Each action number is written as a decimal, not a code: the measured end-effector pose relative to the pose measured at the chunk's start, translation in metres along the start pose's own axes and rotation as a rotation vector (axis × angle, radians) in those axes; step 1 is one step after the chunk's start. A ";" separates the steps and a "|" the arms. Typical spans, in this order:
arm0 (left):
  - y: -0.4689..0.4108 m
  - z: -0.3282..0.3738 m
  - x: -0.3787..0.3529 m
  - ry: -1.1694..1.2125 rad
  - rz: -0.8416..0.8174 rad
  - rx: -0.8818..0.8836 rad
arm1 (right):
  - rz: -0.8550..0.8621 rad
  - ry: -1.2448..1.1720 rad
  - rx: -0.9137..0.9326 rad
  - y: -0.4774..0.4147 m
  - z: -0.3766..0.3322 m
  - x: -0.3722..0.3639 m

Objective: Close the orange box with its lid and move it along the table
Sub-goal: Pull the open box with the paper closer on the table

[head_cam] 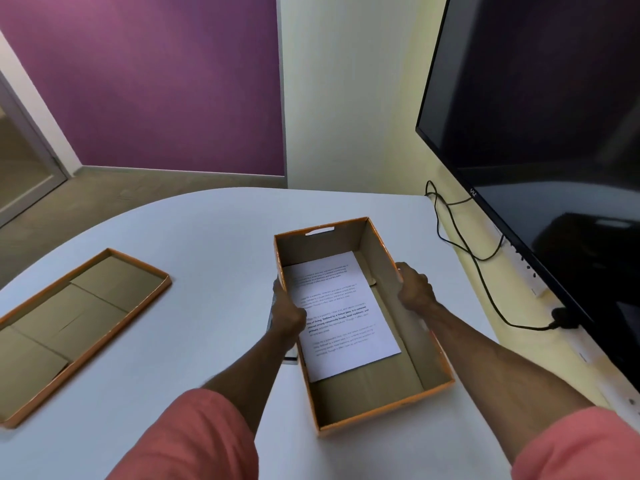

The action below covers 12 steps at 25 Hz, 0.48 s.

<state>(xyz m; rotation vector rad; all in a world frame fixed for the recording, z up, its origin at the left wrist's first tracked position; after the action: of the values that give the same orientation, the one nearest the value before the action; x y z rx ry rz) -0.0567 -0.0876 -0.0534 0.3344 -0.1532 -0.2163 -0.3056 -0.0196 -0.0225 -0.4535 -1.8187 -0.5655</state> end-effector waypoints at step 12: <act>0.057 -0.017 0.160 -0.056 -0.257 -0.029 | 0.012 -0.260 -0.149 0.170 -0.084 -0.051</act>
<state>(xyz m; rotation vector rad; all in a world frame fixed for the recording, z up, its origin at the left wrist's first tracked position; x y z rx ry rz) 0.1115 -0.0677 -0.0319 0.3194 -0.1619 -0.4817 -0.1297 0.0683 -0.0226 -0.6643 -2.0269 -0.6609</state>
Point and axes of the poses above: each hand's wrist, its own y-axis away from the middle knuckle, its own x-axis out of the back of the hand, z = x × y, the point moved 4 cm from there along -y, towards the middle knuckle, and after that the axes turned 13 degrees about y, right-handed, at the moved point
